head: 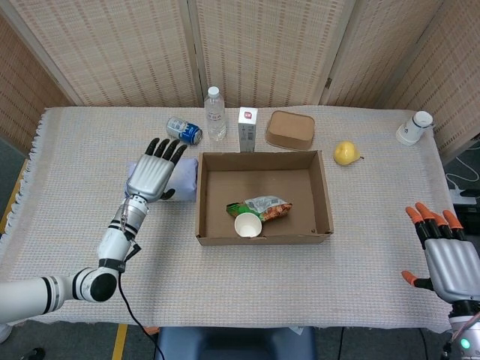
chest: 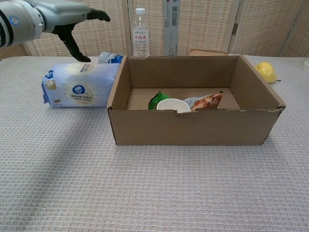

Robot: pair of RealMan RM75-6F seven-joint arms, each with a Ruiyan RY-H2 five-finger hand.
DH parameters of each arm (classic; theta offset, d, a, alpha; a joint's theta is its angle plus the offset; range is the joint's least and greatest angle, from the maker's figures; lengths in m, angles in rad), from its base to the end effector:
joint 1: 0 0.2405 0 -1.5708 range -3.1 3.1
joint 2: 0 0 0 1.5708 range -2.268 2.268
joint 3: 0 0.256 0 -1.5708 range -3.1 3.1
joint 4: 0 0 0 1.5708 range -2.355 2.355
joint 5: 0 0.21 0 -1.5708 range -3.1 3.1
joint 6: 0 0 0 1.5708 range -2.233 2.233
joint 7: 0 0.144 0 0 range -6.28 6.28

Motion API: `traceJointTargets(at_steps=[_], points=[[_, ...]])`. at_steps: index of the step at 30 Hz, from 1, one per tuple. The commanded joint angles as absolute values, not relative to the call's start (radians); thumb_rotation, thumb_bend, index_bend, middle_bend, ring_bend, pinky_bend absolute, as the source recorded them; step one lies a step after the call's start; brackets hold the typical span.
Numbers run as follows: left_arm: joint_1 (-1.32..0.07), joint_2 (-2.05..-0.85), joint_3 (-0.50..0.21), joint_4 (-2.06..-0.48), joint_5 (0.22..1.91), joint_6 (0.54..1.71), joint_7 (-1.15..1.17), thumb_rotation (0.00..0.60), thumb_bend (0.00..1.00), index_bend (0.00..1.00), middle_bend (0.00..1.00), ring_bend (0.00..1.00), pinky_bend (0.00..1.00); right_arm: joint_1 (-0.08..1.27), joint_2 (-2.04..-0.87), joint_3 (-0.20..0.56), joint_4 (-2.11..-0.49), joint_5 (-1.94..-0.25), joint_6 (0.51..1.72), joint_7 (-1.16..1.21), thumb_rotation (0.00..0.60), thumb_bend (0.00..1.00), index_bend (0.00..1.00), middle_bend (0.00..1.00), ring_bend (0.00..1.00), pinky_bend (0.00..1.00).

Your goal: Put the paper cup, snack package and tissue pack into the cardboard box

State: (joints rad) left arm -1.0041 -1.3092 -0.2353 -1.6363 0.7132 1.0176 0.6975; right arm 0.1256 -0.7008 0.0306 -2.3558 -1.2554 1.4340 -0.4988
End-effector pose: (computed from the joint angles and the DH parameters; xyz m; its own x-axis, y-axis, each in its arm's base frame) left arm -0.0847 0.4047 0.0704 0.6361 0.0717 0.7683 0.7467 -0.3082 -0.5894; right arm -0.2059 -0.1686 0.2139 0.5212 -0.1703 0.8363 -0.8355 0.0982 0.5407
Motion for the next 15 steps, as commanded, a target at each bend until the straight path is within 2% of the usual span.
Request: traceJointTargets(at_steps=[1,15], points=[[-0.995,-1.275,-0.217,-1.598,0.656,0.931,0.648,0.600,0.21,0.00,0.00,0.00,0.06,0.129,-0.706,0.033,-2.353,-1.246,1.433,-0.506,0.600,0.05,0.00,0.00,0.00,0.00],[-1.064,-1.335,-0.187,-1.443,0.486,0.795,0.625,0.600,0.20,0.00,0.00,0.00,0.09,0.147,-0.717,0.047,-2.333,-1.189,1.425,-0.513,0.600,0.05,0.00,0.00,0.00,0.00]])
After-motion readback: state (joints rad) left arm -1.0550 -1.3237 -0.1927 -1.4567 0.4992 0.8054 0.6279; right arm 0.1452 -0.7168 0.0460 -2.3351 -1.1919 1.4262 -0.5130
